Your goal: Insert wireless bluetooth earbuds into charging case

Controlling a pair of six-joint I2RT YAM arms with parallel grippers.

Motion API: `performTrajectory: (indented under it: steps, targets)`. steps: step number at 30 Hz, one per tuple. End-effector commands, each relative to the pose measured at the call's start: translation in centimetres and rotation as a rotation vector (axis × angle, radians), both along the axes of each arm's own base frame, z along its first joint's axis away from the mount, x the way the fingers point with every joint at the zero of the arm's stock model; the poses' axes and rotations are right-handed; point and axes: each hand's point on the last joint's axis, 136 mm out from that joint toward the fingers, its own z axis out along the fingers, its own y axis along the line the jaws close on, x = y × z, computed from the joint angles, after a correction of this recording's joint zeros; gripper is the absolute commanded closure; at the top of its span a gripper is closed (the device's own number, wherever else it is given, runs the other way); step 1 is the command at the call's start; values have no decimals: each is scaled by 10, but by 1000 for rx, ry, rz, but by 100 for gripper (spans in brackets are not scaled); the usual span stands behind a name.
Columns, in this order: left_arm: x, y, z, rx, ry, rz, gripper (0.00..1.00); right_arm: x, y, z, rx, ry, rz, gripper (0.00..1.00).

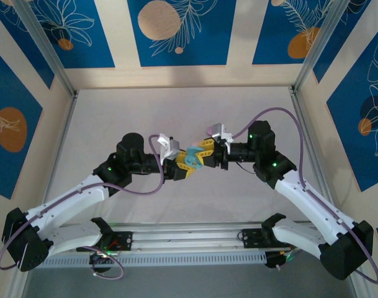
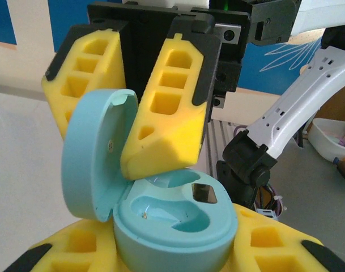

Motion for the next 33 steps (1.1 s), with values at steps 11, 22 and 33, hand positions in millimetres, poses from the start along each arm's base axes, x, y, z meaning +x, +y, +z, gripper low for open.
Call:
performTrajectory:
  steps: [11, 22, 33]
  targets:
    - [15, 2, 2, -77, -37, 108, 74, 9, -36, 58, 117, 6, -283, 41]
    - [31, 7, 1, -144, -47, 217, 75, 89, -178, -85, -17, 976, -1149, 48]
    - [30, 12, 1, -142, -46, 234, 74, 74, -248, -219, -175, 1470, -1411, 54]
